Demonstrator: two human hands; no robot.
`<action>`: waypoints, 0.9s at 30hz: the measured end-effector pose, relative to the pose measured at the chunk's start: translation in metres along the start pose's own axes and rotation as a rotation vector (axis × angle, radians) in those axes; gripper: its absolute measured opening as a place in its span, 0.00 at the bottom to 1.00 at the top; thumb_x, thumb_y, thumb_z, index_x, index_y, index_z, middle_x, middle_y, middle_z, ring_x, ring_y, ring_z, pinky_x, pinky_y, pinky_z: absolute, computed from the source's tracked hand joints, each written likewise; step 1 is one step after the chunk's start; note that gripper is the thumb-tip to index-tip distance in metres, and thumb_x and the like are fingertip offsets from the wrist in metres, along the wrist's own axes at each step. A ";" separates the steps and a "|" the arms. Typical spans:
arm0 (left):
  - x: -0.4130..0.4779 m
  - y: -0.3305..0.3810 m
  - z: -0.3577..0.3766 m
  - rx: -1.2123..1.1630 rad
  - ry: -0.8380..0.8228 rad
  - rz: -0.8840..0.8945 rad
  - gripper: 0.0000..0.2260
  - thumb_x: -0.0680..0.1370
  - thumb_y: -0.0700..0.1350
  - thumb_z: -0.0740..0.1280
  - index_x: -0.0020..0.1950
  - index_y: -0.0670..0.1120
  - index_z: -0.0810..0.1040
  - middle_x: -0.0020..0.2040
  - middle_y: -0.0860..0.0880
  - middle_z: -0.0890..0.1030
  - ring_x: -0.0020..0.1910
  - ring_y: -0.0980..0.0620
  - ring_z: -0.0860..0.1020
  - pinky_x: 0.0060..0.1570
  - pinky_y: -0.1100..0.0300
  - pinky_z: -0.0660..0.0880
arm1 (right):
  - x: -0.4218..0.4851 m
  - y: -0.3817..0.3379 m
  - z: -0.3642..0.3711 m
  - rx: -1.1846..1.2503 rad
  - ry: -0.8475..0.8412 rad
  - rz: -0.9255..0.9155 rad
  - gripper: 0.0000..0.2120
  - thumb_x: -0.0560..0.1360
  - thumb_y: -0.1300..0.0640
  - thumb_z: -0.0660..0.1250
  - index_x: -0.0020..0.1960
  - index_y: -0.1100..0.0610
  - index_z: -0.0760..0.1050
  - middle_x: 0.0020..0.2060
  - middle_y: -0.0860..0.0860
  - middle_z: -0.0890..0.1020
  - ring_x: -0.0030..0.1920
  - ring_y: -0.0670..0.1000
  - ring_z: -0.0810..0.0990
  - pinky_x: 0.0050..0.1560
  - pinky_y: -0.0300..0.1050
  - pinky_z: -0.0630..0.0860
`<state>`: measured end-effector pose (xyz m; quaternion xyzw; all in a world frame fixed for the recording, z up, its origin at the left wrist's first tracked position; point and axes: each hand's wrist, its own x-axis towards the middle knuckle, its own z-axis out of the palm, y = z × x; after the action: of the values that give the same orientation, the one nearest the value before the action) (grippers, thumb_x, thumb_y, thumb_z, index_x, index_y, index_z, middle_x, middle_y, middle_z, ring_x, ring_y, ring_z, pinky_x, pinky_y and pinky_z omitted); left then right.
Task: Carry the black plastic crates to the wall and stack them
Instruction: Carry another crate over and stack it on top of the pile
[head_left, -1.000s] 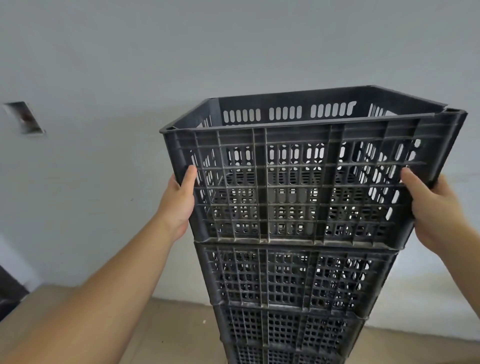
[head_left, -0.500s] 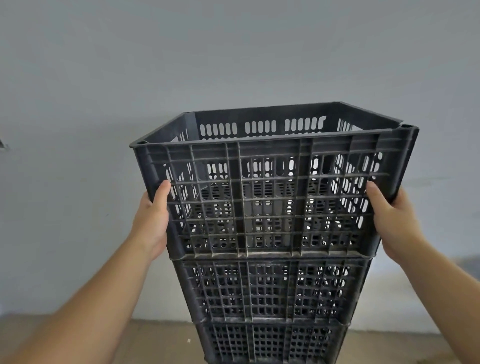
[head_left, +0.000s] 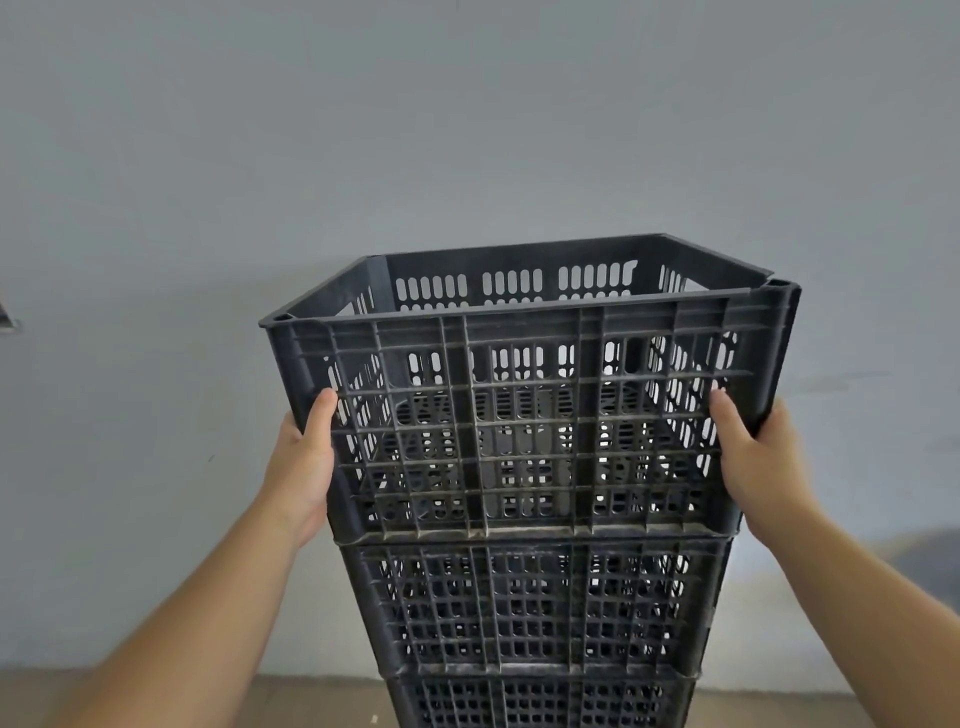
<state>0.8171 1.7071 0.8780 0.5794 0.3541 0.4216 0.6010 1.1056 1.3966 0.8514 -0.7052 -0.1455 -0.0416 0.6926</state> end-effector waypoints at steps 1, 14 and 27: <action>0.000 0.000 -0.001 0.008 -0.001 -0.006 0.33 0.67 0.75 0.66 0.67 0.60 0.73 0.59 0.56 0.83 0.57 0.55 0.81 0.53 0.53 0.75 | 0.000 -0.001 -0.001 -0.008 -0.007 0.006 0.17 0.67 0.25 0.64 0.48 0.35 0.72 0.41 0.42 0.83 0.43 0.46 0.82 0.39 0.47 0.74; -0.006 0.045 -0.008 0.095 0.072 0.226 0.18 0.79 0.49 0.66 0.69 0.56 0.72 0.60 0.55 0.81 0.61 0.52 0.79 0.52 0.59 0.70 | 0.012 -0.071 -0.036 -0.023 -0.029 -0.114 0.28 0.74 0.37 0.59 0.72 0.44 0.66 0.66 0.45 0.75 0.61 0.45 0.74 0.62 0.48 0.68; -0.038 0.159 0.064 0.892 0.039 0.817 0.19 0.81 0.54 0.59 0.72 0.53 0.71 0.63 0.58 0.81 0.30 0.60 0.78 0.41 0.57 0.73 | 0.017 -0.214 0.013 -0.626 -0.213 -0.605 0.27 0.81 0.41 0.47 0.78 0.48 0.58 0.76 0.49 0.65 0.73 0.52 0.66 0.69 0.55 0.64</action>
<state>0.8450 1.6431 1.0392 0.8568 0.2565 0.4395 0.0830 1.0639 1.4113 1.0621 -0.8068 -0.3962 -0.2116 0.3838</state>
